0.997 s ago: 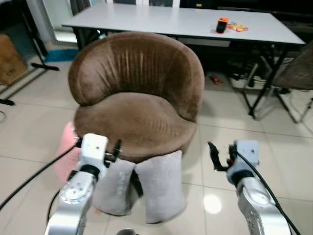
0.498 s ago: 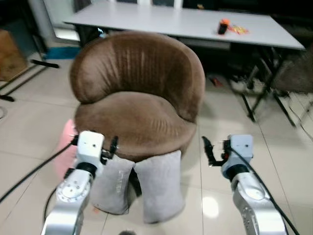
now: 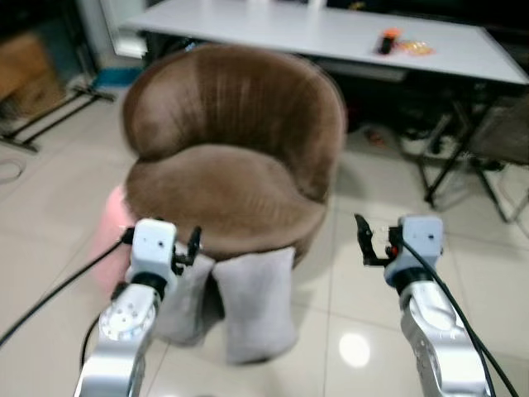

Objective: Move the pillow to the sofa from floor

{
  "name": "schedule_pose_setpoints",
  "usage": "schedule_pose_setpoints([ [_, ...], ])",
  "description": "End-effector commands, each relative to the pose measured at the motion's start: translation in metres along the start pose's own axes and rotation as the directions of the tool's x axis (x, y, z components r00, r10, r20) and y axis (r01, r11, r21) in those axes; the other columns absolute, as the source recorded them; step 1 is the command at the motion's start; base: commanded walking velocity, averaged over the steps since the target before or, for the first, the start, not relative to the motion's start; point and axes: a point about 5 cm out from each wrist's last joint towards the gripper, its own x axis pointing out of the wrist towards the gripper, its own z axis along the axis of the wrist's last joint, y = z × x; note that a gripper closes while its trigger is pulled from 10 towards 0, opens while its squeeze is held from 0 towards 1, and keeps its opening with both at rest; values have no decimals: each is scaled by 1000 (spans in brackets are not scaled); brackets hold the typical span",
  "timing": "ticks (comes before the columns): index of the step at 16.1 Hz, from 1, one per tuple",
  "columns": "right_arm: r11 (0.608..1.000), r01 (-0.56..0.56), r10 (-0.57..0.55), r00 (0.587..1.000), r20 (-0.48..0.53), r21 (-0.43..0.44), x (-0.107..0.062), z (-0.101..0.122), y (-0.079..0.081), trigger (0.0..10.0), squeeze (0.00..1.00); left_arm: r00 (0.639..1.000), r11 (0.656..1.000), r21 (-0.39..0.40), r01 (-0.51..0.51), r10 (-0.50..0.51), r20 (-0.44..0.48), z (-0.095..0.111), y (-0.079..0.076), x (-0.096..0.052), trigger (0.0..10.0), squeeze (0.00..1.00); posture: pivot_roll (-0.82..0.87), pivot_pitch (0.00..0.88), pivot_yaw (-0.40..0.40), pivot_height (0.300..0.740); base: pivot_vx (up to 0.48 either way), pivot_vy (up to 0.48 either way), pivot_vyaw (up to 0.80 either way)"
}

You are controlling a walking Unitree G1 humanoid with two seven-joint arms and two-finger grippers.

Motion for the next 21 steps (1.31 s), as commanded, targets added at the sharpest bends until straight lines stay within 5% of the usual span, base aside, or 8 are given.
schedule_pose_setpoints([
  [1,999,23,-22,998,-53,23,-1,-6,-7,10000,1000,1000,1000,3,18,-18,-6,-1,-4,-1,10000,0,10,0,-35,740,0,0,0],
  [8,999,40,-36,995,-96,34,-2,-13,-6,10000,973,999,999,-9,39,-39,-1,-1,-6,-2,10000,0,11,0,-37,740,234,0,343],
  [9,999,43,-39,994,-105,31,-2,-14,-7,10000,0,999,999,-11,39,-39,-2,-1,-6,-2,10000,0,11,0,-39,740,337,0,0],
  [21,998,-7,14,994,-110,63,-2,-13,0,10000,0,999,999,-13,39,-39,-7,-2,-6,-3,10000,0,14,0,-43,740,338,0,0],
])
